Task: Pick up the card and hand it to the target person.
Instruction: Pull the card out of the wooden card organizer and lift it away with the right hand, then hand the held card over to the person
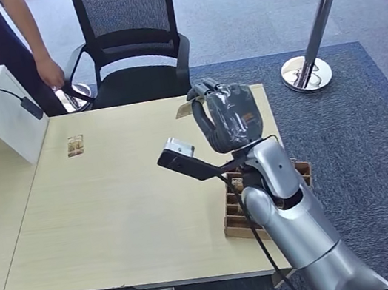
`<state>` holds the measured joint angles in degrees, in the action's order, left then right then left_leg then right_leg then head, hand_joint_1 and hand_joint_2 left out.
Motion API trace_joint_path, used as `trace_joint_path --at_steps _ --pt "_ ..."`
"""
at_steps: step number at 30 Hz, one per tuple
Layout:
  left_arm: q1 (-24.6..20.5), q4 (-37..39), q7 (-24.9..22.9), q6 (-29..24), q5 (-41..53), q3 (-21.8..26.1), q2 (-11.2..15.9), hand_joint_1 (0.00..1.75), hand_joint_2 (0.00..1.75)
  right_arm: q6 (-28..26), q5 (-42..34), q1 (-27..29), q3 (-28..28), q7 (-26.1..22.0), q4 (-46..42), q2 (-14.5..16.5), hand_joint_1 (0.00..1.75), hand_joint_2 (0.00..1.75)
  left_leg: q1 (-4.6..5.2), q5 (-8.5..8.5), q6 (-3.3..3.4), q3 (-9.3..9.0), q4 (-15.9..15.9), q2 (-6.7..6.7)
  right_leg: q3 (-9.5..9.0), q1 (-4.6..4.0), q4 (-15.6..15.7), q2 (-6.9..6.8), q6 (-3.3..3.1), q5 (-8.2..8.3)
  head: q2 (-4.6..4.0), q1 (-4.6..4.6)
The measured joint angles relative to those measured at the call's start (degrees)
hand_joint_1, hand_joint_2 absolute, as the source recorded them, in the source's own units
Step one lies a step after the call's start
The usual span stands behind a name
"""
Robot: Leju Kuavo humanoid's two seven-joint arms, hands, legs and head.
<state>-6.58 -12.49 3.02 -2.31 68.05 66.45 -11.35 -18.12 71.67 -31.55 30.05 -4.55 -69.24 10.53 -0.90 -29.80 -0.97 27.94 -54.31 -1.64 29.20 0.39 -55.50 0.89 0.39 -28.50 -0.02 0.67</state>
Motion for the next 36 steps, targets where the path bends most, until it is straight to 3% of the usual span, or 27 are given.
trace_joint_path --at_steps 12,20,36 --pt "-0.5 0.4 -1.7 -0.8 2.0 -1.7 -1.0 0.0 0.0 -6.1 0.1 -8.4 -0.2 1.0 14.4 4.9 1.75 1.75 0.01 -0.01 0.0 0.01 0.0 0.01 0.01 0.01 0.0 0.0 0.0 0.0 0.0 0.0" --pt "-0.5 0.4 -1.7 -0.4 0.8 -2.1 -1.1 0.0 0.0 -6.5 -0.5 -12.3 -0.6 0.9 22.0 8.2 1.75 1.75 -0.01 -0.01 0.0 0.02 0.0 0.01 0.03 -0.01 0.0 0.0 -0.02 -0.01 0.0 -0.01" --pt "-2.1 0.4 -2.0 -0.8 -0.3 -1.9 -1.0 0.0 0.0 -7.0 -7.1 -17.7 2.1 2.1 28.0 9.7 1.75 1.75 -0.01 -0.01 0.0 0.05 0.0 0.01 0.05 -0.01 0.0 0.0 -0.02 -0.01 0.0 0.0"
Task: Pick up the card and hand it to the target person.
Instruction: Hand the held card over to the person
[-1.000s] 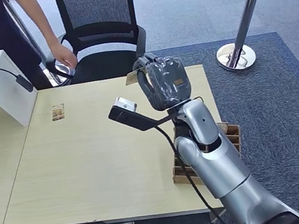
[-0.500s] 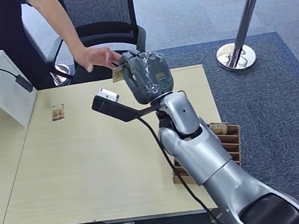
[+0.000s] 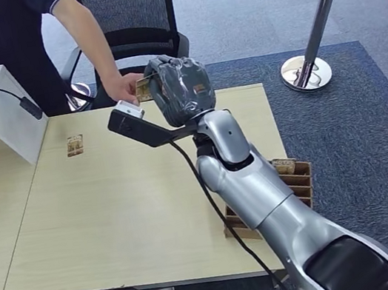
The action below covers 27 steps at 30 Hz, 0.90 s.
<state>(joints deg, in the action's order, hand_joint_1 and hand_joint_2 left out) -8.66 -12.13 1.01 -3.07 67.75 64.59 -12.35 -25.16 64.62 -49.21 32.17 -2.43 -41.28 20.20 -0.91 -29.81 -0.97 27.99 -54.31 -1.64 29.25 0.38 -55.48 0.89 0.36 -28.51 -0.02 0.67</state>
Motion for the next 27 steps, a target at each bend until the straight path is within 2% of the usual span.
trace_joint_path --at_steps 2,4,5,8,9,14,18,23,27 --pt "-0.1 0.0 0.1 -0.1 -0.2 0.1 0.0 0.0 0.0 0.0 -1.3 -0.4 1.1 0.0 0.3 0.0 1.75 1.75 0.0 0.0 0.0 0.0 0.0 0.0 0.0 0.0 0.0 0.0 0.0 0.0 0.0 0.0" --pt "-0.1 0.0 0.2 -0.1 -0.4 0.2 0.0 0.0 0.0 0.0 -2.2 -0.9 2.1 -0.1 0.6 0.0 1.65 1.75 0.0 0.0 0.0 0.01 0.0 0.0 0.01 0.0 0.0 0.0 0.0 0.0 0.0 0.0" --pt "-0.1 0.0 0.3 -0.2 -0.4 0.3 0.0 0.0 0.0 0.0 -2.7 -1.2 2.6 -0.1 0.8 0.0 1.4 1.75 0.0 0.0 0.0 0.02 0.0 0.0 0.01 0.0 0.0 0.0 0.0 0.0 0.0 -0.01" --pt "-0.2 0.0 0.4 -0.5 -0.5 0.6 0.0 0.0 0.0 0.0 -5.0 -2.5 4.2 -0.5 1.5 0.0 0.2 1.75 0.0 0.0 0.0 0.03 0.0 0.0 0.01 0.0 0.0 0.0 0.0 0.0 0.0 0.01" --pt "-0.2 0.0 0.4 -0.6 -0.5 0.7 0.0 0.0 0.0 0.0 -5.9 -2.9 4.6 -0.7 1.7 0.0 0.01 1.75 0.0 0.0 0.0 0.03 0.0 0.0 0.01 0.0 0.0 0.0 0.0 0.0 0.0 0.01" --pt "-0.2 0.0 1.0 -0.7 -0.6 0.9 0.0 0.0 0.0 -0.2 -8.5 -3.5 5.4 -3.3 1.8 0.0 0.0 1.75 0.0 0.0 0.0 0.02 0.0 0.0 0.02 0.0 0.0 0.0 0.0 0.0 0.0 0.0" --pt "-0.1 0.0 1.8 -0.7 -1.2 1.2 0.0 0.0 0.0 0.2 -7.8 -1.2 4.3 -5.6 -2.4 -0.5 0.0 1.75 0.0 -0.01 0.0 0.03 0.0 -0.01 0.04 0.0 0.0 0.0 0.0 0.0 0.0 -0.01" --pt "0.4 0.0 3.0 -0.7 -2.9 2.5 0.1 0.0 0.0 0.6 -6.8 5.8 1.5 -7.3 -12.8 -2.6 0.0 1.75 0.0 -0.03 0.01 0.04 0.0 -0.01 0.06 0.0 0.1 0.0 0.02 -0.02 0.0 0.0" --pt "1.3 0.0 3.9 -1.1 -4.7 4.1 0.1 0.0 0.0 -1.1 -7.1 13.3 -2.0 -9.0 -23.4 -5.9 0.0 1.75 0.01 -0.08 0.06 0.06 0.0 -0.01 0.04 0.01 0.1 0.0 0.04 -0.03 0.0 0.0"
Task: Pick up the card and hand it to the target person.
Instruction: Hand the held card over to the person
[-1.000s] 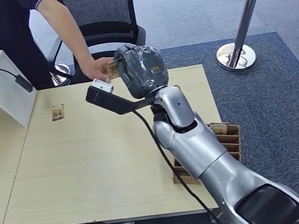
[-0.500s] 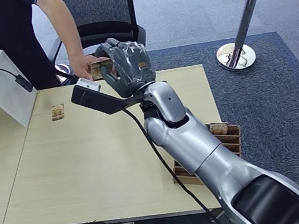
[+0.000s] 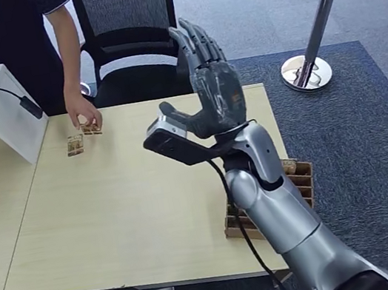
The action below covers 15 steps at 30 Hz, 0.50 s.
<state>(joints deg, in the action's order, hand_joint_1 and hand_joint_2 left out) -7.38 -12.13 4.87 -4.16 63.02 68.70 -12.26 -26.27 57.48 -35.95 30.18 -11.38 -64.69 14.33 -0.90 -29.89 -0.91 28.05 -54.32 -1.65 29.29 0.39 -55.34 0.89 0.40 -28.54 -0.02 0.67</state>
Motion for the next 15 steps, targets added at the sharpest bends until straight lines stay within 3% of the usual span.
trace_joint_path --at_steps 5,8,15 --pt "0.5 0.0 0.0 -0.8 -1.7 1.9 0.0 0.0 0.0 -3.4 -0.9 8.8 -4.7 -1.2 -12.2 -3.7 0.0 1.75 0.0 -0.07 0.02 -0.01 0.0 -0.04 -0.03 0.01 0.1 0.0 0.07 -0.05 0.0 0.0" --pt "0.8 0.0 -0.3 -1.5 -2.3 3.0 -0.2 0.0 0.0 -6.9 -0.9 17.1 -9.0 -1.0 -21.0 -5.4 0.0 1.75 0.0 -0.16 0.03 -0.02 0.0 -0.1 -0.08 0.01 0.1 0.0 0.13 -0.14 0.0 0.0" --pt "1.1 0.0 -1.0 -2.3 -3.3 4.4 -0.3 0.0 0.0 -12.3 -2.4 37.3 -23.2 -0.7 -34.8 -5.5 0.0 1.75 0.0 -0.43 0.06 -0.05 0.0 -0.09 -0.11 0.01 0.1 0.0 0.15 -0.36 0.0 0.0"
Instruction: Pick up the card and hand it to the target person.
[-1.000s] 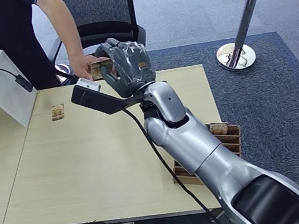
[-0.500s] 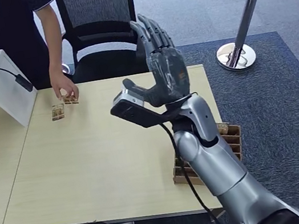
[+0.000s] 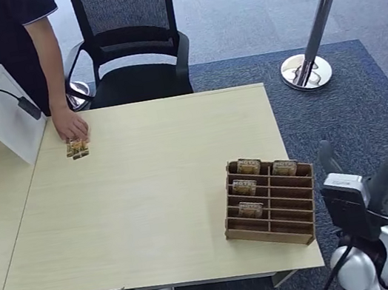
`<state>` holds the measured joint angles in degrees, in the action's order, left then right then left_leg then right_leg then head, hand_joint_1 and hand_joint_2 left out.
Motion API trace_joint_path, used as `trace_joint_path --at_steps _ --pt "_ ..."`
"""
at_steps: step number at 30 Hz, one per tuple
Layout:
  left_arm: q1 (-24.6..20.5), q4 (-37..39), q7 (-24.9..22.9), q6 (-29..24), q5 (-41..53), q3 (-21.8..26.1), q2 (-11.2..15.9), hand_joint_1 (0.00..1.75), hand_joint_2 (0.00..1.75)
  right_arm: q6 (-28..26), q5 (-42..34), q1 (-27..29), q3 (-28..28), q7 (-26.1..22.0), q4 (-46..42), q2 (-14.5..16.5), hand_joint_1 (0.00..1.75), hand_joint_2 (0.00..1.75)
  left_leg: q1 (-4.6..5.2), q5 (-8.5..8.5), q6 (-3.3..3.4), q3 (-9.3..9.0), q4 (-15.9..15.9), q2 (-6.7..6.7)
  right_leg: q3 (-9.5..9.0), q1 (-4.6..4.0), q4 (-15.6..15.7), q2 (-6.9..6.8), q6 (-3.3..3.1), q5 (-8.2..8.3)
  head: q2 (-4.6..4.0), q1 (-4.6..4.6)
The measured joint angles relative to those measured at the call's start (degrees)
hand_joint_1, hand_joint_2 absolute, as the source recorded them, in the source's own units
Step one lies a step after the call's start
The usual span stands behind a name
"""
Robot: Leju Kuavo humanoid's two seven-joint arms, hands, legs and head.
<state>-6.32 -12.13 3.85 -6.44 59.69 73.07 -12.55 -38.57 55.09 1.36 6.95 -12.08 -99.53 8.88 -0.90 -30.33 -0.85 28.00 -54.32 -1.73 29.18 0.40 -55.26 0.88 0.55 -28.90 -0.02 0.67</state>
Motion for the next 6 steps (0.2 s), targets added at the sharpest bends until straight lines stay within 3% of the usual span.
trace_joint_path --at_steps 6 --pt "-0.1 0.0 0.0 -0.3 -0.6 0.8 0.0 0.0 0.0 2.8 -3.6 5.1 -12.5 0.4 0.2 2.0 0.0 1.75 0.0 -0.03 0.02 -0.03 0.0 0.03 -0.03 0.0 0.0 0.0 0.01 -0.01 0.0 0.0"
